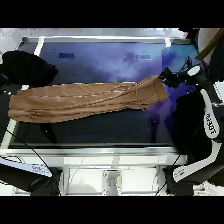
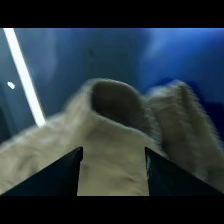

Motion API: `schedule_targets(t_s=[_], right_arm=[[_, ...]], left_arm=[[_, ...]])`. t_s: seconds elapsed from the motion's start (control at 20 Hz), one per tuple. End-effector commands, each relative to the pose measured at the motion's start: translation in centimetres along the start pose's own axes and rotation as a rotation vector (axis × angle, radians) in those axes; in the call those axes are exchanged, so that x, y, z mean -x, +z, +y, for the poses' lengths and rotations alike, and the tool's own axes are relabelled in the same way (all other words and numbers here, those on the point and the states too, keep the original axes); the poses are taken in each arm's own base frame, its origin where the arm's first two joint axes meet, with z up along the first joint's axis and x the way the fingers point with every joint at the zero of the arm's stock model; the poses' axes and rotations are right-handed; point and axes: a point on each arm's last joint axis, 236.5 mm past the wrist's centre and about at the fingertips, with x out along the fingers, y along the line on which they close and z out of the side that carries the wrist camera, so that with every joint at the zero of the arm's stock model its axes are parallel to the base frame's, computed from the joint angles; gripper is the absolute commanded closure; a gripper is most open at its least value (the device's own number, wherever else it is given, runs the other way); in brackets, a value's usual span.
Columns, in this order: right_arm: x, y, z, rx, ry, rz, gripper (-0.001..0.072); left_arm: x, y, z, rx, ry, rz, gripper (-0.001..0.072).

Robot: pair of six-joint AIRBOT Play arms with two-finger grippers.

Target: Fold the clothes and pants, and hang the long-sleeved shirts on hangers.

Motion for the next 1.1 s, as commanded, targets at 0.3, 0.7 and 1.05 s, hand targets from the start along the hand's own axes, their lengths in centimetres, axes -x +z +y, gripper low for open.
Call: schedule_targets(t_s=[0.3, 0.7, 1.05], right_arm=[[3.0, -1.5, -4.7, 0.14, 0.102, 0.176, 0.0159], [0.7, -5.0, -5.6, 0.227, 0.134, 0.317, 0.016], [-0.6, -4.9, -4.8, 0.38, 0.055, 0.32, 0.0168]], left_arm=[[8.7, 0.8, -17.1, -0.205, -0.419, -0.143, -0.0004], [8.6, -0.4, -19.2, -0.129, -0.452, -0.094, -0.0004], [8.6, -0.4, -19.2, -0.118, -0.453, -0.091, -0.0004]])
